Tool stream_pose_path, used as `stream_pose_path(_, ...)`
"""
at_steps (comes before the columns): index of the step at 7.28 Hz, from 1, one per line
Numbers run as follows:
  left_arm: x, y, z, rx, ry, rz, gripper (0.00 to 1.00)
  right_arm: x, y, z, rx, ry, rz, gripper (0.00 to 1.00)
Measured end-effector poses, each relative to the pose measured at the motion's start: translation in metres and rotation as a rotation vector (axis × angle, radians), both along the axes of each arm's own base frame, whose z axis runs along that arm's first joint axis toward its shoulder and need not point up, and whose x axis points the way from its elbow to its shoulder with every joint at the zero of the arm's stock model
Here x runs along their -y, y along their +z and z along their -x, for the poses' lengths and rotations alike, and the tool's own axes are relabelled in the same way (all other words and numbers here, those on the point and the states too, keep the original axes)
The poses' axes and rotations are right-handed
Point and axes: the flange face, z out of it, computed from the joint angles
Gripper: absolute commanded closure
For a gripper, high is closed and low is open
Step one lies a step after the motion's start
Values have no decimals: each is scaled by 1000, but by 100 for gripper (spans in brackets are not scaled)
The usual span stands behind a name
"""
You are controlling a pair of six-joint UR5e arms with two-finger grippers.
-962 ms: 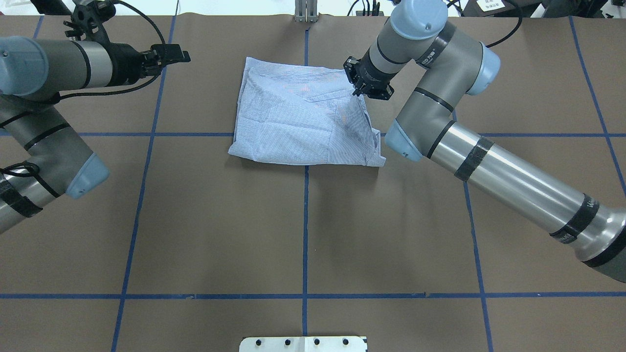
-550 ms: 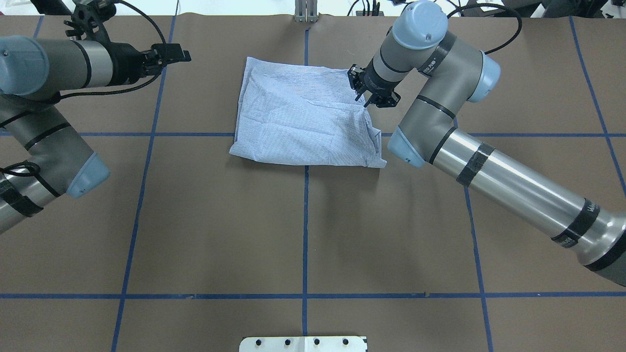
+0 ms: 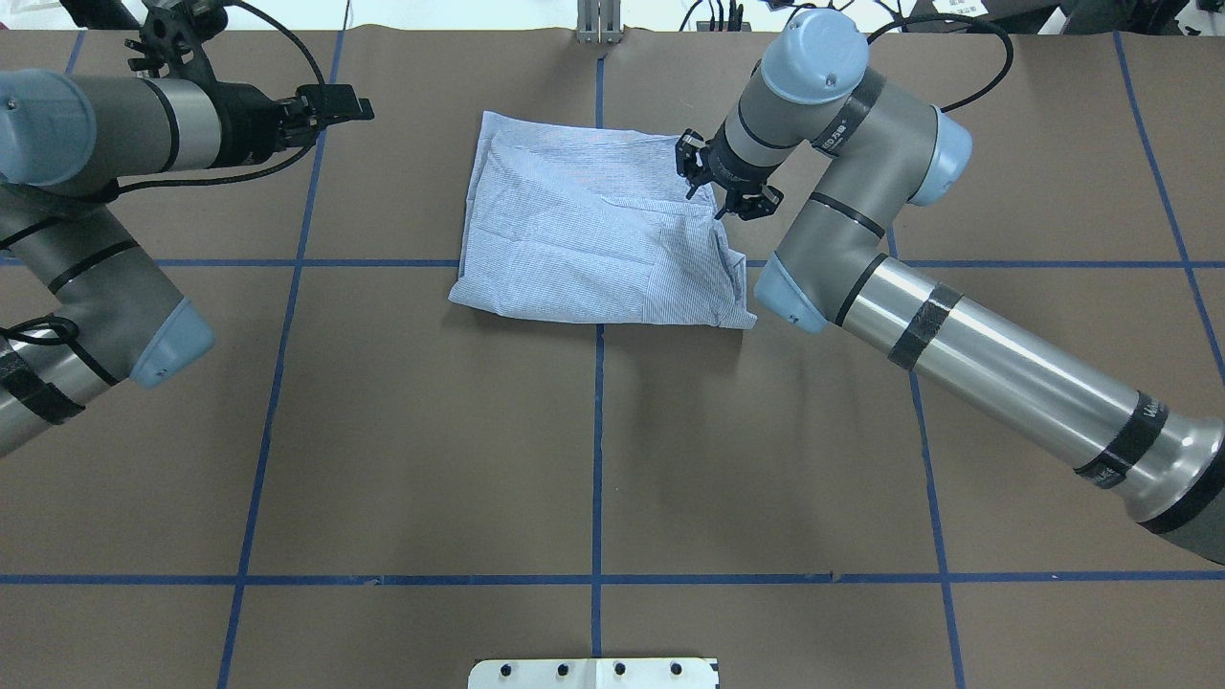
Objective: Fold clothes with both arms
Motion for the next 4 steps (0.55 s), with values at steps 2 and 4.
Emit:
stream_pose_path(2, 0, 0, 0, 1, 0, -1, 1, -4, 7, 5, -9, -7, 3, 54)
stream_pose_path(4, 0, 0, 0, 1, 0, -1, 1, -5, 15, 9, -23, -7, 6, 56)
